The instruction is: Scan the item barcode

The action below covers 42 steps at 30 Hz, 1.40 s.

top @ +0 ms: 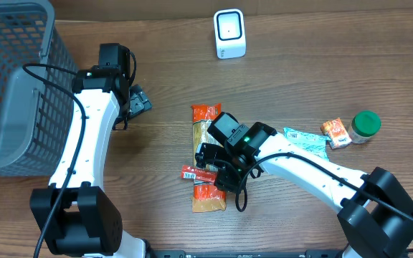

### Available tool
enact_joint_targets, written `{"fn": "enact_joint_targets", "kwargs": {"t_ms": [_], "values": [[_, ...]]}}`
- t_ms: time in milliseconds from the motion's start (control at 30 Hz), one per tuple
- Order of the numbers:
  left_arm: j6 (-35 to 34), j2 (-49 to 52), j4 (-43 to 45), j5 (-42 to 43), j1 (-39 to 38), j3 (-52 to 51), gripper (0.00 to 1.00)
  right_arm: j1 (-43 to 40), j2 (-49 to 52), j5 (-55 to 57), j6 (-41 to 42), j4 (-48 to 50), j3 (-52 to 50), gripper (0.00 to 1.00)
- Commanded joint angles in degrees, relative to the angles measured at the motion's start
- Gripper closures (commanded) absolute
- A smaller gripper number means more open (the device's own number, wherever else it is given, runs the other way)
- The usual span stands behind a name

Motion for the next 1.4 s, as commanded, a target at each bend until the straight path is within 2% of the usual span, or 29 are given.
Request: {"fn": "enact_joint_targets", "kwargs": {"t_ms": [0, 100, 200, 433, 600, 867, 1100, 1200, 1367], "values": [[0.68, -1.09, 0.04, -0.79, -0.42, 0.83, 0.0, -0.13, -0.04, 0.11, -0.07, 0.31, -0.26, 0.32], [0.66, -1.09, 0.04, -0.79, -0.42, 0.83, 0.0, -1.29, -0.04, 0.07, 0.24, 0.31, -0.26, 0.31], [0.66, -1.09, 0.04, -0.79, -0.42, 0.83, 0.0, -4.0, -0.04, -1.31, 4.74, 1.05, -0.26, 0.21], [0.66, -1.09, 0.04, -0.79, -0.42, 0.83, 0.0, -12.72, -0.04, -19.12, 7.65, -1.16, -0.26, 0.13], [0.68, -1.09, 0.04, -0.79, -0.42, 0.83, 0.0, -14.16, -0.02, -21.14, 7.17, -3.76, -1.11, 0.13], [0.66, -1.09, 0.04, -0.79, -0.42, 0.83, 0.0, -13.84, 0.02, -21.38, 7.26, 1.09, -5.81, 0.18], [0.66, -1.09, 0.04, -0.79, -0.42, 0.83, 0.0, -13.84, 0.09, -23.78, 7.43, 3.74, -8.22, 0.18], [0.66, -1.09, 0.02, -0.79, -0.42, 0.83, 0.0, -13.84, 0.35, -25.4, 7.74, 4.02, -8.33, 0.24], [0.68, -1.09, 0.04, -0.79, -0.42, 0.83, 0.0, -13.97, 1.6, -26.45, 9.44, 4.68, -8.39, 0.28]]}}
